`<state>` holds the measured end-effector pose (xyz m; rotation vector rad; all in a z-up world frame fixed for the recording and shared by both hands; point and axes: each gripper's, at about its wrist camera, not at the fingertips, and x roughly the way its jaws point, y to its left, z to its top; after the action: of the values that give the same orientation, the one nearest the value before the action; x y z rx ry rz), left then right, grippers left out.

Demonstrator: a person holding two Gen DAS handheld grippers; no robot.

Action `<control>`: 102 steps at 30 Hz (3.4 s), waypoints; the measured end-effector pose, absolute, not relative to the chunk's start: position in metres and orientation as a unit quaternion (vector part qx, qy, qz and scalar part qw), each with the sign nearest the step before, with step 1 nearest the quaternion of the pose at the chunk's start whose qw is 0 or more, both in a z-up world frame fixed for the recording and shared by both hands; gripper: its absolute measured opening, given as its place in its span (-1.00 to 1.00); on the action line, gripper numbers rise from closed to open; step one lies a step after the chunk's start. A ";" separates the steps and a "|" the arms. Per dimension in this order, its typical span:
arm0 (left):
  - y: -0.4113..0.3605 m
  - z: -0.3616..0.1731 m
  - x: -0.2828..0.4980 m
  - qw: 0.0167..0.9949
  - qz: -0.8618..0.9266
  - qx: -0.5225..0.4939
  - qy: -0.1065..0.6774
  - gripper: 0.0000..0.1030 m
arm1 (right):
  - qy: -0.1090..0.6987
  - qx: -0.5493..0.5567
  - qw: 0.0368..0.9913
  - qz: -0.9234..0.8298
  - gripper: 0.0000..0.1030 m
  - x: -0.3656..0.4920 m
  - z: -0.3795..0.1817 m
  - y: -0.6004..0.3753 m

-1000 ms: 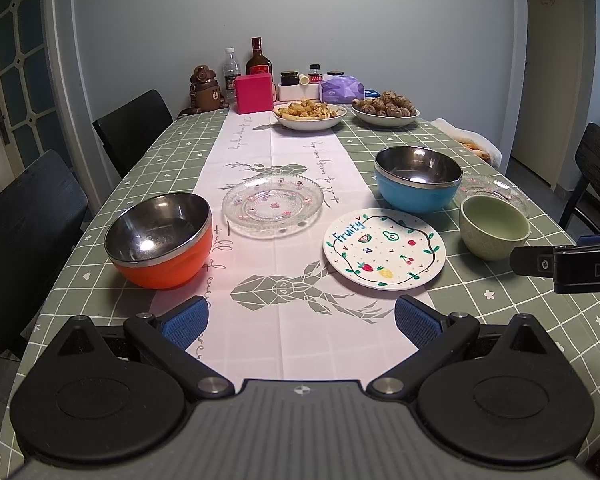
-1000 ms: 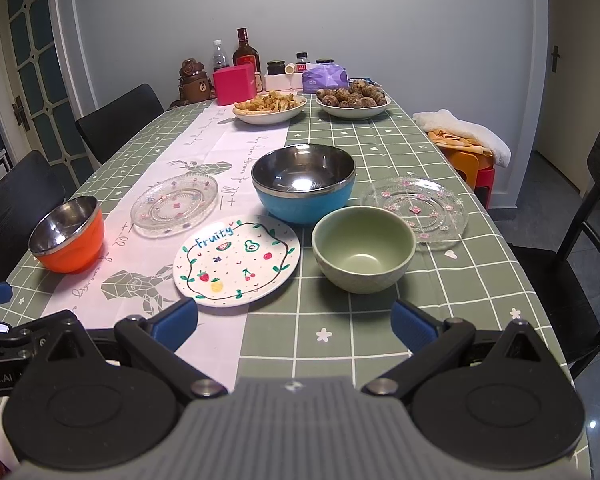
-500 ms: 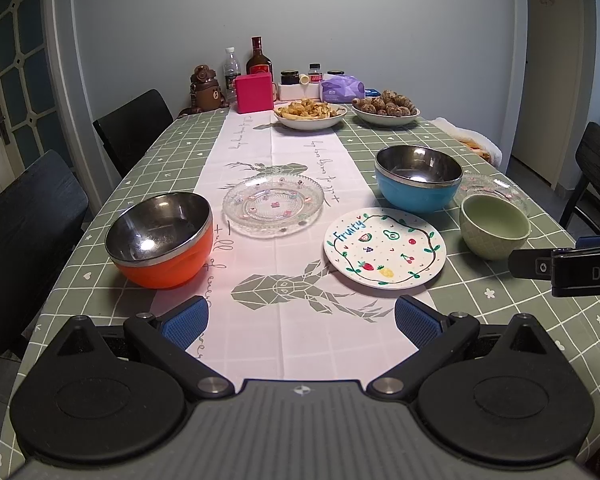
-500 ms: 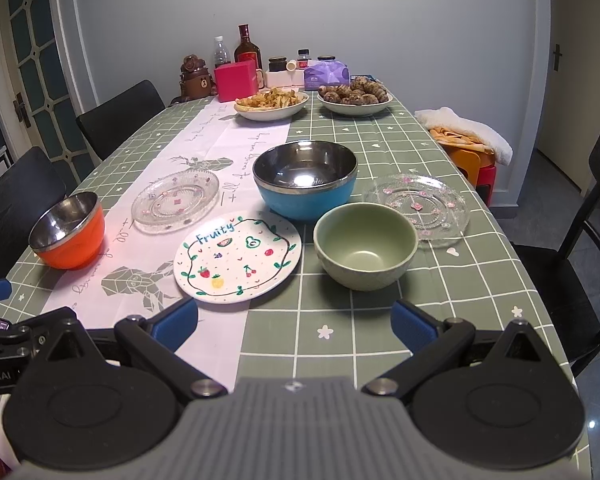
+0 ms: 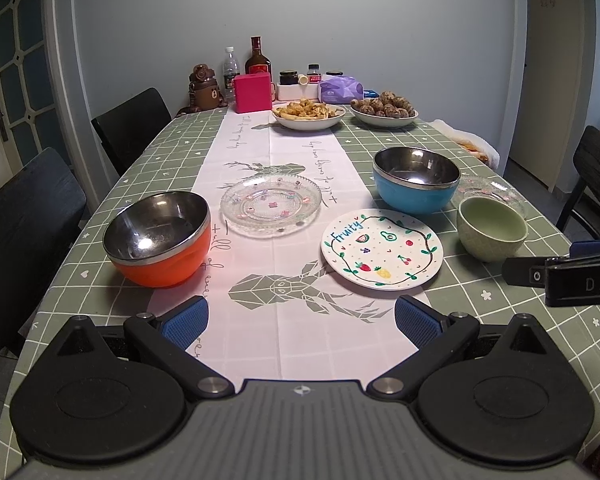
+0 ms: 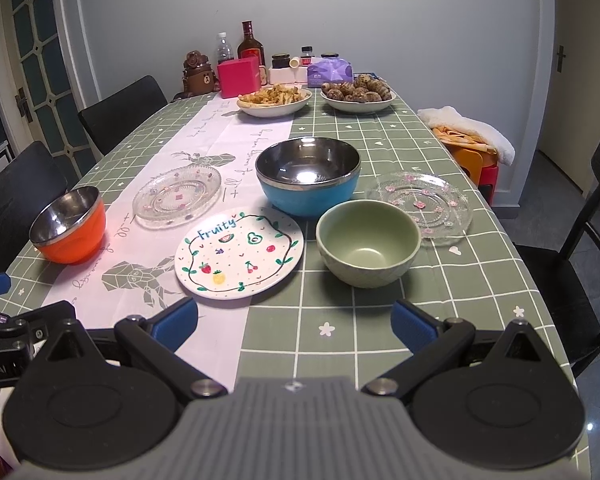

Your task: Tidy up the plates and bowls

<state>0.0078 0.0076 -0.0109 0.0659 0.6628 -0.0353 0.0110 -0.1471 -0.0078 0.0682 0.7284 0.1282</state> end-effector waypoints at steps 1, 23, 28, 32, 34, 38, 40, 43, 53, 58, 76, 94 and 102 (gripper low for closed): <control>0.008 -0.011 0.008 0.946 -0.017 0.031 0.323 1.00 | 0.350 0.032 0.934 0.067 0.95 0.010 -0.008 -0.147; 0.062 0.018 0.030 0.941 -0.027 -0.001 0.338 0.71 | 0.211 -0.021 0.960 0.182 0.95 0.017 0.036 -0.099; 0.103 0.033 0.050 0.943 -0.017 -0.065 0.325 0.50 | 0.227 0.006 0.948 0.221 0.95 0.046 0.049 -0.072; 0.133 0.037 0.074 0.940 0.023 -0.064 0.336 0.30 | 0.267 0.046 0.929 0.251 0.95 0.075 0.050 -0.044; 0.150 0.034 0.088 0.936 0.039 -0.068 0.344 0.16 | 0.285 0.050 0.924 0.250 0.94 0.091 0.048 -0.027; 0.184 0.021 0.107 0.926 0.050 -0.115 0.357 -0.18 | 0.316 0.054 0.916 0.241 0.66 0.120 0.035 0.004; 0.192 0.015 0.113 0.925 0.056 -0.114 0.359 -0.35 | 0.332 0.058 0.910 0.241 0.57 0.135 0.027 0.016; 0.198 0.006 0.120 0.930 0.059 -0.102 0.347 -0.41 | 0.354 0.054 0.903 0.239 0.40 0.152 0.014 0.035; 0.229 -0.027 0.148 0.904 0.101 -0.158 0.383 -0.43 | 0.451 0.108 0.858 0.220 -0.03 0.207 -0.029 0.070; 0.237 -0.038 0.154 0.896 0.105 -0.169 0.398 -0.43 | 0.470 0.116 0.848 0.214 -0.25 0.214 -0.039 0.077; 0.216 -0.038 0.158 0.891 0.103 -0.137 0.420 -0.81 | 0.476 0.111 0.846 0.213 -0.84 0.215 -0.035 0.083; 0.145 0.002 0.097 0.899 0.056 -0.120 0.419 -0.80 | 0.481 0.132 0.837 0.225 -0.84 0.143 -0.006 -0.004; 0.110 -0.004 0.058 0.898 0.011 -0.132 0.420 -0.78 | 0.481 0.139 0.837 0.221 -0.83 0.094 -0.003 -0.055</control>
<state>0.0584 0.1098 -0.0044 -0.2731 0.8706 0.0227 0.0935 -0.0552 -0.0030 0.2933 1.0176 0.4674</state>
